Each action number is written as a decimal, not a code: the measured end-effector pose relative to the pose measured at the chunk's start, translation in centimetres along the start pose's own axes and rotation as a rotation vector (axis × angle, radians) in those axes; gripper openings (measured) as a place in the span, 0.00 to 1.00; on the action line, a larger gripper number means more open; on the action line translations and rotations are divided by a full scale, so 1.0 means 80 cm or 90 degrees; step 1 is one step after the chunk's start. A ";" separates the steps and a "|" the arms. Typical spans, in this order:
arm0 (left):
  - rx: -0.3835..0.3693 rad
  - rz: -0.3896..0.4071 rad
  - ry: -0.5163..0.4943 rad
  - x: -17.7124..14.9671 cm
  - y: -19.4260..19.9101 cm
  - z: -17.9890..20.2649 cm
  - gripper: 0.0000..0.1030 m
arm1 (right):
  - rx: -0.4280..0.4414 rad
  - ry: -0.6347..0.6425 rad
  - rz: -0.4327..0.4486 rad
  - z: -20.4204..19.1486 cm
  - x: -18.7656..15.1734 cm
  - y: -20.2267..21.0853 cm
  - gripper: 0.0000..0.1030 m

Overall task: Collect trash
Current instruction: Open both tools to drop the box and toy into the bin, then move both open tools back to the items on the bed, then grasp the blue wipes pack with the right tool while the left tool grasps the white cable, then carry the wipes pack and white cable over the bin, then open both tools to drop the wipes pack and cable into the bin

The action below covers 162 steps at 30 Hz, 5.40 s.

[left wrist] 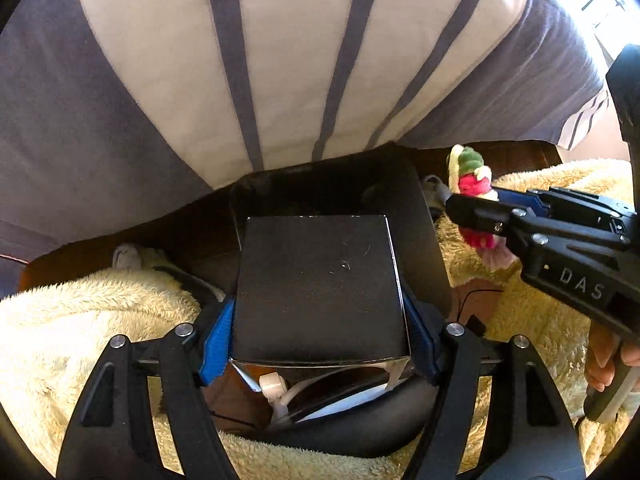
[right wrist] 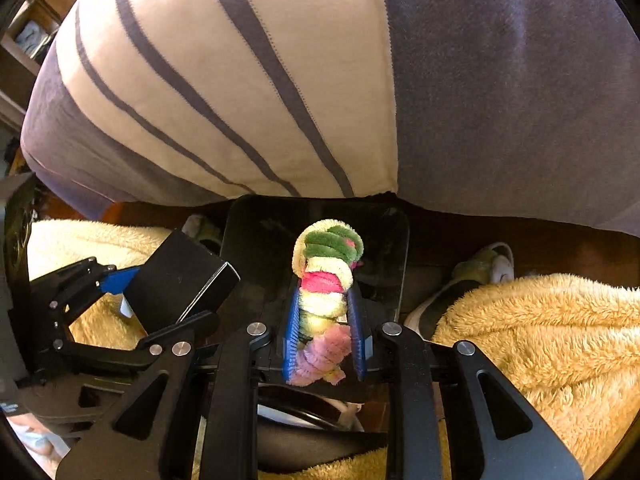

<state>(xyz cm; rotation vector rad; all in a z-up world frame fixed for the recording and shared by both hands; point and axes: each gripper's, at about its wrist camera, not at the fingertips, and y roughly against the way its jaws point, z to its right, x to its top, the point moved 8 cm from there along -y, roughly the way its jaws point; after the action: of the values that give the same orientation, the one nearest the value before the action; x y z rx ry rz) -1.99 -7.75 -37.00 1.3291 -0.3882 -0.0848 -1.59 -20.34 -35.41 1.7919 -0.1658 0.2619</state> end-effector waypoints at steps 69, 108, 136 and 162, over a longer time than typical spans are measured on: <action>0.099 0.271 -0.016 0.387 0.172 -0.091 0.83 | -0.051 0.088 0.239 -0.023 0.438 0.117 0.45; 0.040 0.310 -0.073 0.271 0.233 0.005 0.00 | -0.071 0.039 0.332 0.011 0.235 0.238 0.43; 0.014 0.162 -0.046 0.013 0.119 0.021 0.00 | -0.028 0.050 0.127 -0.003 -0.004 0.115 0.43; -0.012 -0.030 -0.001 -0.013 -0.023 -0.004 0.27 | -0.019 -0.041 -0.023 0.028 -0.014 -0.010 0.61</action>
<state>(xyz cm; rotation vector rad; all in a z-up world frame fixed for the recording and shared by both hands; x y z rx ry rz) -2.53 -7.59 -39.03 1.3199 -0.3570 -0.1291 -2.28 -22.34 -36.92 1.7726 -0.1813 0.1748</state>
